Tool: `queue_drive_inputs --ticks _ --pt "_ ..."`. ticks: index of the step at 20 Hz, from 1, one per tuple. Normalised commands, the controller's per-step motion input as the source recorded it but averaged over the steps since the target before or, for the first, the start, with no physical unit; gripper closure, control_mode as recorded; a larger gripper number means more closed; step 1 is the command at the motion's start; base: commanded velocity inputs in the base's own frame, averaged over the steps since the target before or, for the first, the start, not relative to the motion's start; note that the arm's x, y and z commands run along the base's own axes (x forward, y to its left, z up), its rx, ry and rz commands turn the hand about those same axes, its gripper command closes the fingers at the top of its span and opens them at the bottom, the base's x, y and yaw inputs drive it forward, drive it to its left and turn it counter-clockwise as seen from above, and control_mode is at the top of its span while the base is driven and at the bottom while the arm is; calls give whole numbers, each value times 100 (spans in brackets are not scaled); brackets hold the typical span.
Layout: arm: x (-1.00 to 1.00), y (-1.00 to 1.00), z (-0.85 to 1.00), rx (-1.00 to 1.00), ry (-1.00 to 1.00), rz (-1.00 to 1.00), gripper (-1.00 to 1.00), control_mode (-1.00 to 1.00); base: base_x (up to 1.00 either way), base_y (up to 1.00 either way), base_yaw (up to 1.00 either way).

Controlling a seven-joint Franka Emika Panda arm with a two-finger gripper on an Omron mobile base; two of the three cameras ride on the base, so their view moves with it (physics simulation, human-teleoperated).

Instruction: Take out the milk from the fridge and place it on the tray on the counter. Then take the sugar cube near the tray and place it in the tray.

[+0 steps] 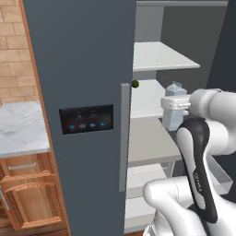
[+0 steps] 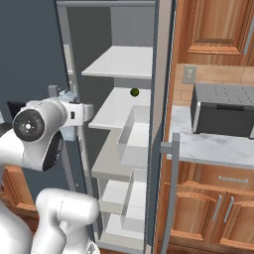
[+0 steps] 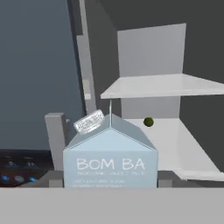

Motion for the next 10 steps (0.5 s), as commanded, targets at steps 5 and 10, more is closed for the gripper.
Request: queue_drive_inputs --ticks 5,10 --pt "0 9 -8 0 11 0 100 100 -8 12 0" --pt "0 0 0 0 0 0 100 100 -49 16 0"
